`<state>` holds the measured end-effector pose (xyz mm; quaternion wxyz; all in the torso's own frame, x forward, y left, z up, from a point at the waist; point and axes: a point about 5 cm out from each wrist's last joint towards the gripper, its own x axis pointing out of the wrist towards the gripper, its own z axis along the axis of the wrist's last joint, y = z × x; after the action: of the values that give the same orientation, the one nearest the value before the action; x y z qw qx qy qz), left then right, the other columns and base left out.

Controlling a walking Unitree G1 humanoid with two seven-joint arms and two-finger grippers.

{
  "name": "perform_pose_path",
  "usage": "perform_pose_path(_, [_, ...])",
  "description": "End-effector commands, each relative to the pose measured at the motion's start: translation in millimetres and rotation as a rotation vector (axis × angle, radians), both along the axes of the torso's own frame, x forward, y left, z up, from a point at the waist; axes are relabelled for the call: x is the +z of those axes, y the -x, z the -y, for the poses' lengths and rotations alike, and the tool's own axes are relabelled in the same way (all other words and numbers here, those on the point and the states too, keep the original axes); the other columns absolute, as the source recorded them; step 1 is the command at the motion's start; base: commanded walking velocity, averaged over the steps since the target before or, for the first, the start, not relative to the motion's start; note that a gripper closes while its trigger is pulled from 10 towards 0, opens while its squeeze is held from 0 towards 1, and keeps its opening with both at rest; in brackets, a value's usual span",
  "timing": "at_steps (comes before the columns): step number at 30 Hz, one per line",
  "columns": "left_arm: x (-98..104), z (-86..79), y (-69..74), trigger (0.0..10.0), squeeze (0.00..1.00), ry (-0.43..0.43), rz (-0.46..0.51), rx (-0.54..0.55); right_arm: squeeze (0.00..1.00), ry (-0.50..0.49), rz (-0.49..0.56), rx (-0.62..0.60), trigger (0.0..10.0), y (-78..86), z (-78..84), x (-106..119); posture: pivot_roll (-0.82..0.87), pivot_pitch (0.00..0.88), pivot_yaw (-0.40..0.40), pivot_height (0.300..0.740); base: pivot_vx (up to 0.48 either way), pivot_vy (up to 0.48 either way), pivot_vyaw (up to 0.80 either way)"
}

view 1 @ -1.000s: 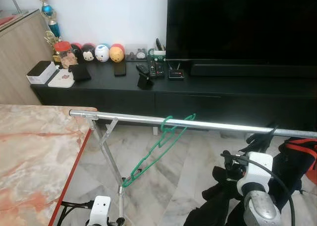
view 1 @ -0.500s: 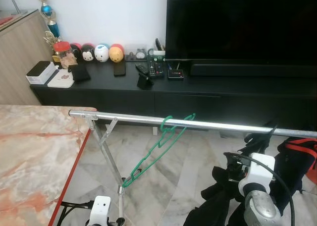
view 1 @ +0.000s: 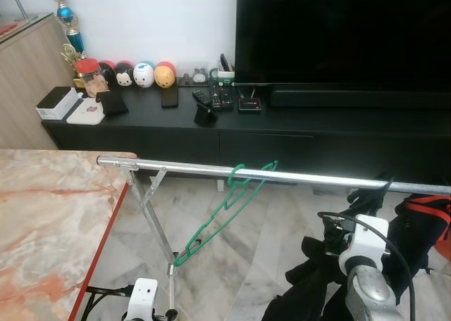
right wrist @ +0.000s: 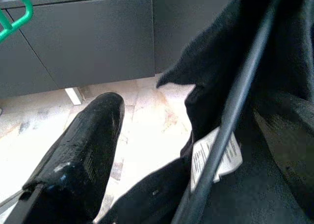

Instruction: Hang hanger

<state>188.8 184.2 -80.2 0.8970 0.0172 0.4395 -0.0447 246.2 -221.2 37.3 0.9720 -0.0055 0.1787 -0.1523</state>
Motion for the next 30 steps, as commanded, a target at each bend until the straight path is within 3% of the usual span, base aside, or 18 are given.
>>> perform_pose_path(1, [0,-2.6,1.1,10.0,0.00,-0.015,-0.008,-0.005,0.00,0.001,0.001,-0.005,10.0,-4.7,2.1,-1,-0.07,0.000,0.035,0.740,0.000,0.000,0.00])
perform_pose_path(25, [-1,-2.5,1.4,10.0,0.00,-0.014,-0.009,-0.006,0.00,-0.056,0.023,-0.055,10.0,-31.6,3.5,-3,-0.07,0.000,0.036,0.740,0.000,0.000,0.00])
perform_pose_path(26, [-1,-2.5,1.4,10.0,0.00,-0.014,-0.009,-0.005,0.00,-0.050,0.029,-0.061,2.2,-32.6,3.8,-3,-0.06,0.000,0.036,0.740,0.000,0.000,0.00])
perform_pose_path(27, [-1,-2.5,1.4,10.0,0.00,-0.014,-0.009,-0.005,0.00,-0.051,0.034,-0.067,2.2,-33.0,4.2,-2,-0.06,0.000,0.036,0.740,0.000,0.000,0.00])
perform_pose_path(28, [-1,-2.5,1.4,10.0,0.00,-0.014,-0.009,-0.004,0.00,-0.054,0.039,-0.071,0.0,-33.6,4.5,-2,-0.06,0.000,0.036,0.740,0.000,0.000,0.00])
perform_pose_path(30, [-1,-2.5,1.5,10.0,0.00,-0.014,-0.009,-0.004,0.00,-0.055,0.042,-0.072,0.0,-34.9,5.2,-1,-0.06,0.000,0.036,0.740,0.000,0.000,0.00])
